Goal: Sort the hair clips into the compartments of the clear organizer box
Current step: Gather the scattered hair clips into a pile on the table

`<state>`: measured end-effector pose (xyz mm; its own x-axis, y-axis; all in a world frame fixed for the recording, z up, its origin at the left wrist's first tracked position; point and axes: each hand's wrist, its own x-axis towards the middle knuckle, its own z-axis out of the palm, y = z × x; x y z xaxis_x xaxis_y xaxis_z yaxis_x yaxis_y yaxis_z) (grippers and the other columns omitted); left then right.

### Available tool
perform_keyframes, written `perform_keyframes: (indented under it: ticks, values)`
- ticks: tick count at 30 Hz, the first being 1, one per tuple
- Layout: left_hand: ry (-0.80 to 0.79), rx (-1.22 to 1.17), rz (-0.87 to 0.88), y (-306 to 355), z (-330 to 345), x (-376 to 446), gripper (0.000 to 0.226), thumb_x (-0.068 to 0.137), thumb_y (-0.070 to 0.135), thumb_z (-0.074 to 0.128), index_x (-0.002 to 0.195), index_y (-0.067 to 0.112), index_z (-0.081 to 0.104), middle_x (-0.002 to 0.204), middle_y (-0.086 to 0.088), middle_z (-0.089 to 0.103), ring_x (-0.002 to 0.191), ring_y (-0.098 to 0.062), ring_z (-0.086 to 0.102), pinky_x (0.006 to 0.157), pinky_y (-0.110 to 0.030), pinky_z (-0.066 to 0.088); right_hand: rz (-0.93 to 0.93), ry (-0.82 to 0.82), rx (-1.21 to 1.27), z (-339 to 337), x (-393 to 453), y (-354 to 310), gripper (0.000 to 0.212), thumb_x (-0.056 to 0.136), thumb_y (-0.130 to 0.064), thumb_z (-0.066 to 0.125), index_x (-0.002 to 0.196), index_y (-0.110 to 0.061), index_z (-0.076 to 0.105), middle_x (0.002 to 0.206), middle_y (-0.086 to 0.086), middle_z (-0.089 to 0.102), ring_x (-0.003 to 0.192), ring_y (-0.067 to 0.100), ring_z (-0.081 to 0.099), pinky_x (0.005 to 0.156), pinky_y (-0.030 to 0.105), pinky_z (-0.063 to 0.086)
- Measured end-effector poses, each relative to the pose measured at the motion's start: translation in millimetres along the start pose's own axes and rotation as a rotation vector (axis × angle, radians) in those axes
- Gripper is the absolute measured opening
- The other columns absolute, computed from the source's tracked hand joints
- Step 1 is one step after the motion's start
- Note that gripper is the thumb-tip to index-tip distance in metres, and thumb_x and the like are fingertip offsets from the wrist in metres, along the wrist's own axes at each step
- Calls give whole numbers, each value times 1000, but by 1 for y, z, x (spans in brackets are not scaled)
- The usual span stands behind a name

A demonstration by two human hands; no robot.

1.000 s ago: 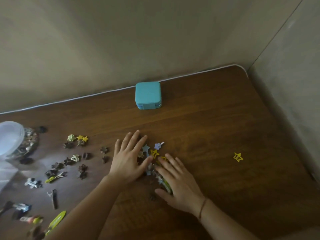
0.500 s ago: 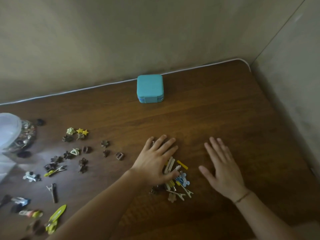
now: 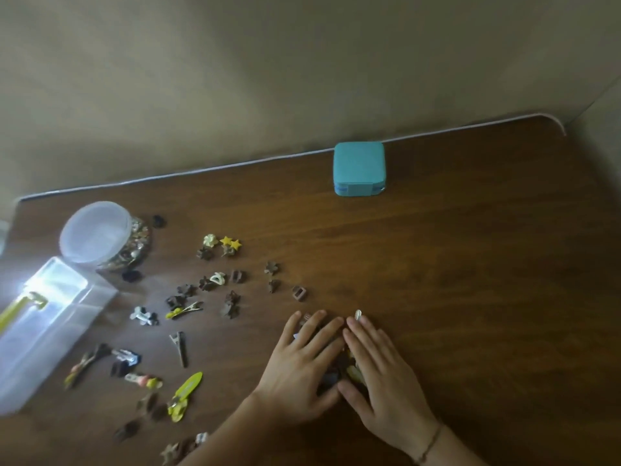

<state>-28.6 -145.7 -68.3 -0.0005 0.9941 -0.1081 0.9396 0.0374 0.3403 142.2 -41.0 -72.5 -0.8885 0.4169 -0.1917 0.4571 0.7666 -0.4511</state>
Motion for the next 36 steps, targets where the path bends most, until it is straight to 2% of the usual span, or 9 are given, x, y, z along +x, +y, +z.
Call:
perform_keyframes:
  ticks: [9, 13, 18, 20, 23, 26, 30, 33, 36]
  values:
    - [168, -22, -73, -33, 7, -78, 58, 95, 58, 45, 143, 24, 53, 154, 6, 47, 149, -21, 32, 118, -53, 24, -149, -73, -37, 31, 17, -58, 69, 97, -60, 34, 150, -17, 32, 161, -5, 16, 149, 11, 8, 117, 28, 9]
    - [289, -43, -109, -52, -8, -93, 50, 94, 54, 52, 135, 26, 60, 154, 6, 46, 150, -20, 29, 120, -52, 22, -220, 39, 102, 14, 39, -71, 64, 97, -60, 32, 150, -25, 30, 161, -9, 19, 149, 16, 13, 119, 33, 9]
    - [474, -59, -545, -109, -41, -89, 53, 93, 52, 50, 139, 26, 55, 156, 4, 43, 149, -22, 30, 120, -53, 23, -275, 66, 49, -24, 147, -101, 66, 94, -61, 29, 150, -25, 32, 161, -9, 19, 149, 10, 5, 115, 35, 24]
    - [522, -104, -735, -138, -51, -79, 53, 92, 51, 49, 139, 25, 54, 156, 2, 42, 148, -25, 31, 119, -54, 24, -286, 29, -63, -30, 200, -113, 70, 92, -64, 26, 150, -27, 29, 161, -9, 16, 149, 8, 0, 118, 37, 21]
    - [526, -161, -844, -178, -65, -61, 55, 94, 50, 46, 142, 25, 50, 159, 1, 37, 149, -26, 27, 121, -53, 22, -260, -97, -195, -31, 260, -131, 73, 90, -67, 25, 152, -30, 22, 163, -8, 7, 149, 11, -6, 121, 44, 13]
    - [459, -148, -812, -212, -80, -51, 59, 95, 53, 45, 147, 25, 44, 163, 0, 31, 152, -25, 20, 123, -48, 16, -278, -204, -281, -25, 288, -142, 67, 94, -62, 31, 153, -33, 18, 163, -9, 1, 149, 11, -7, 122, 42, 9]
    - [278, -102, -621, -236, -83, -60, 66, 95, 61, 38, 152, 27, 37, 165, 2, 25, 153, -24, 17, 124, -45, 18, -355, -272, -301, -20, 279, -141, 65, 94, -61, 33, 152, -33, 21, 163, -8, 3, 149, 11, -6, 122, 39, 7]
    - [229, -46, -515, -240, -78, -77, 67, 93, 64, 37, 148, 26, 46, 162, 2, 33, 151, -25, 26, 120, -51, 22, -415, -296, -256, -20, 255, -133, 65, 93, -62, 30, 151, -34, 23, 162, -11, 4, 149, 8, -7, 122, 37, 8]
    - [312, -37, -359, -237, -73, -92, 57, 95, 56, 46, 139, 23, 56, 153, 1, 48, 145, -24, 38, 117, -50, 31, -502, -339, -289, -18, 226, -121, 64, 95, -64, 28, 151, -33, 25, 162, -12, 3, 148, 6, -11, 121, 34, 4]
